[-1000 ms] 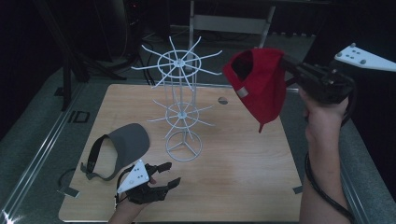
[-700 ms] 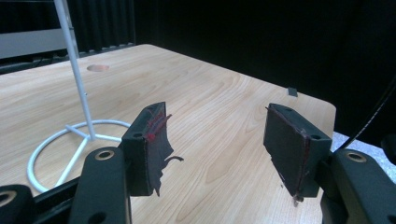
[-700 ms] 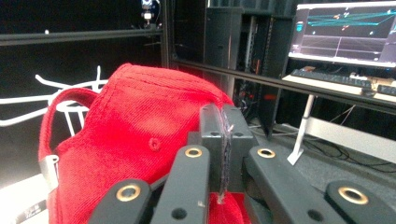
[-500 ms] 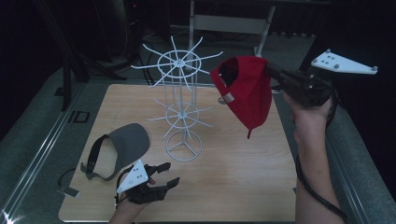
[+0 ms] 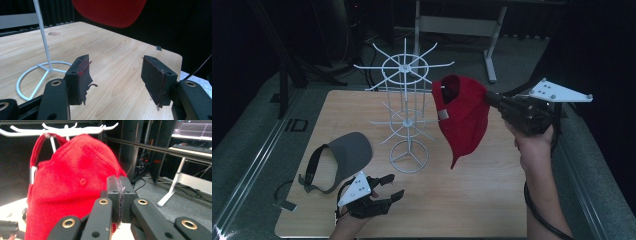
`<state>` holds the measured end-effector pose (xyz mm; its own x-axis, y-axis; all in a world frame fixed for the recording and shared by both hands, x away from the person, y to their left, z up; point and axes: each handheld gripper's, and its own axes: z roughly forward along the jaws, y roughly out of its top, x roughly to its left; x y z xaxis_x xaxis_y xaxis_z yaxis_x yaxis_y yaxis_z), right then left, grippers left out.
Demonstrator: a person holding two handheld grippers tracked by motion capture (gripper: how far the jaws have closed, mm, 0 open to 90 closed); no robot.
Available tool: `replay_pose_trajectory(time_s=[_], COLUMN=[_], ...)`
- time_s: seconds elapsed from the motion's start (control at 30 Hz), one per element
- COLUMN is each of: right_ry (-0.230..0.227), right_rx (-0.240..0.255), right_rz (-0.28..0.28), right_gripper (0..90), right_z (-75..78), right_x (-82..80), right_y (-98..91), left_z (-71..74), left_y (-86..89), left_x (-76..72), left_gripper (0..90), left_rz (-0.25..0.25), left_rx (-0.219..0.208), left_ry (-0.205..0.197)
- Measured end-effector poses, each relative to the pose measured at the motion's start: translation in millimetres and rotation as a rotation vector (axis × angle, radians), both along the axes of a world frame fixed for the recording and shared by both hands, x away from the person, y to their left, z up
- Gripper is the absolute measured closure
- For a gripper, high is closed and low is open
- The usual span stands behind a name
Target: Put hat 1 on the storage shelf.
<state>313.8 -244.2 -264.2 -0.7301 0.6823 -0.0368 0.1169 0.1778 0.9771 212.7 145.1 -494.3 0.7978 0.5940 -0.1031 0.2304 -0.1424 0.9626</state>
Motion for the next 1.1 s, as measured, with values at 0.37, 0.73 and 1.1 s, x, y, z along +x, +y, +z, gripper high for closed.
replay_pose_trajectory(time_s=[0.37,0.73,1.1], right_ry=[0.022,-0.002,0.038], right_rx=[0.025,0.023,-0.011], right_rz=[0.038,0.049,0.017], right_gripper=[86.9,65.9,47.5], right_z=[-21.1,-26.3,-54.0], right_x=[-9.1,-20.9,-28.8], right_y=[-5.4,-19.2,-40.8], left_z=[-1.1,-1.6,-0.4], left_y=[0.7,1.6,6.3], left_x=[0.0,0.7,-0.5], left_gripper=[40.5,40.8,40.9], left_rz=[0.003,0.014,0.022], left_rx=[0.006,0.010,0.012], left_ry=[-0.003,0.000,0.004])
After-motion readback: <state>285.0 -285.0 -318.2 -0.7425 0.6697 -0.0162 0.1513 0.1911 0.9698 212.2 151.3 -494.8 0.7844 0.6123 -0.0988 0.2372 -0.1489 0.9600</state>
